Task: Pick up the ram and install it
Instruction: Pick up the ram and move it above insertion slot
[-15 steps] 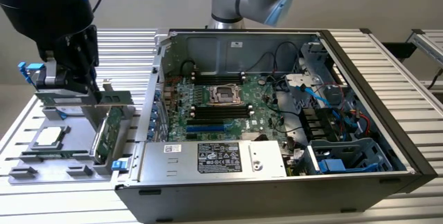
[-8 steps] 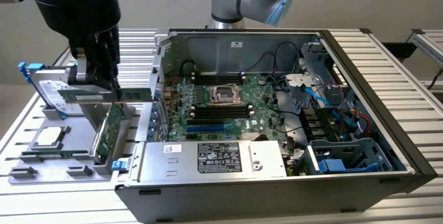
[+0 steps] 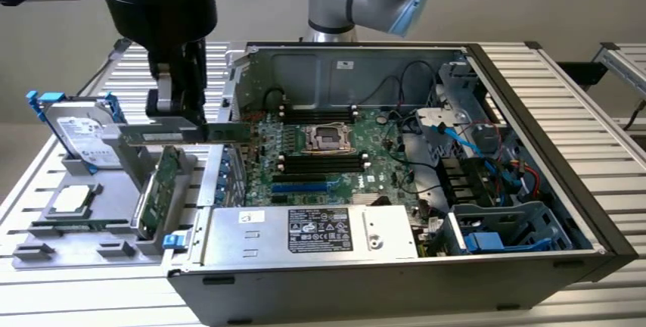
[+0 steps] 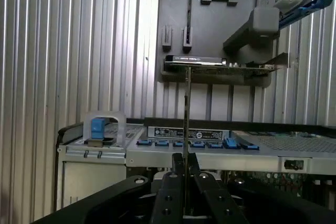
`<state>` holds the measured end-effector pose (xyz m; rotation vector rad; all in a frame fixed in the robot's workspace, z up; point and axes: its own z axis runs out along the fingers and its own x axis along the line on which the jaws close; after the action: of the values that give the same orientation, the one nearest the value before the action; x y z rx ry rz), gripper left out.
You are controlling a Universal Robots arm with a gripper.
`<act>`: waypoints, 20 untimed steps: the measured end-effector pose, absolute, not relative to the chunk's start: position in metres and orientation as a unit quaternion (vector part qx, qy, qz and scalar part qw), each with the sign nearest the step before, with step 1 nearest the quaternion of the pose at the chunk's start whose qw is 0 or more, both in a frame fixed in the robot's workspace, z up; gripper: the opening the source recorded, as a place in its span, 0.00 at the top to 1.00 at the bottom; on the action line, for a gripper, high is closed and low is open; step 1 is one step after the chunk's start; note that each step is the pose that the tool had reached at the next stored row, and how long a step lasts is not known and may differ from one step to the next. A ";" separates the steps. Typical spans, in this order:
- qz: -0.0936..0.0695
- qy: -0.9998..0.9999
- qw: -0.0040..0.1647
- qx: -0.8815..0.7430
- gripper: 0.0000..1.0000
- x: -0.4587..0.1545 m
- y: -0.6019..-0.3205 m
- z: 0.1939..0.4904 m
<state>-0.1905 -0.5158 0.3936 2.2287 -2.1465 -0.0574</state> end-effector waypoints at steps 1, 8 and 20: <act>-0.019 -0.693 0.023 0.720 0.86 -0.187 -0.515 0.394; -0.019 -0.693 0.023 0.720 0.86 -0.165 -0.506 0.393; -0.019 -0.693 0.023 0.720 0.86 -0.131 -0.485 0.394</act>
<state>-0.1307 -0.4851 0.3935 2.2286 -2.1466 -0.0575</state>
